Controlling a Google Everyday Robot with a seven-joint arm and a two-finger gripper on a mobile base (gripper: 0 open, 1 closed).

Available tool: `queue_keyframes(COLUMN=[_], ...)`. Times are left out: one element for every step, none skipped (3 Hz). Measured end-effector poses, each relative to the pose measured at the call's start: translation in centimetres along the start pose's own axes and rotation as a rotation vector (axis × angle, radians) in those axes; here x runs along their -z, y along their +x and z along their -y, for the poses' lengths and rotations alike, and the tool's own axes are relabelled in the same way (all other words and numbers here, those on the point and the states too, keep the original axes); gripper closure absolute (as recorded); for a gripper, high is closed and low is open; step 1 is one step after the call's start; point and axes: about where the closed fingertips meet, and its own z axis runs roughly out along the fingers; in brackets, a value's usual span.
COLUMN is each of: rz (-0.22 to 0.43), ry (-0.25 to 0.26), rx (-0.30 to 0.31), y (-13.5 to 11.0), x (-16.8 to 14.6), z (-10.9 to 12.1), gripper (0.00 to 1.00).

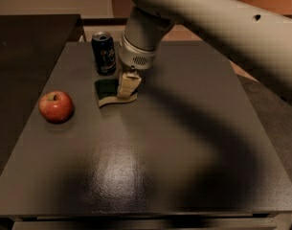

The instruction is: Move sponge near pepsi can

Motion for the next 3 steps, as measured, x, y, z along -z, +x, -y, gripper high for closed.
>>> queue_keyframes(rz=[0.008, 0.007, 0.007], ry=[0.012, 0.011, 0.010], rx=[0.031, 0.031, 0.033], y=[-1.58, -1.59, -1.67], x=[-0.24, -0.26, -0.31], z=[0.83, 0.73, 0.69], gripper=[0.59, 0.35, 0.13])
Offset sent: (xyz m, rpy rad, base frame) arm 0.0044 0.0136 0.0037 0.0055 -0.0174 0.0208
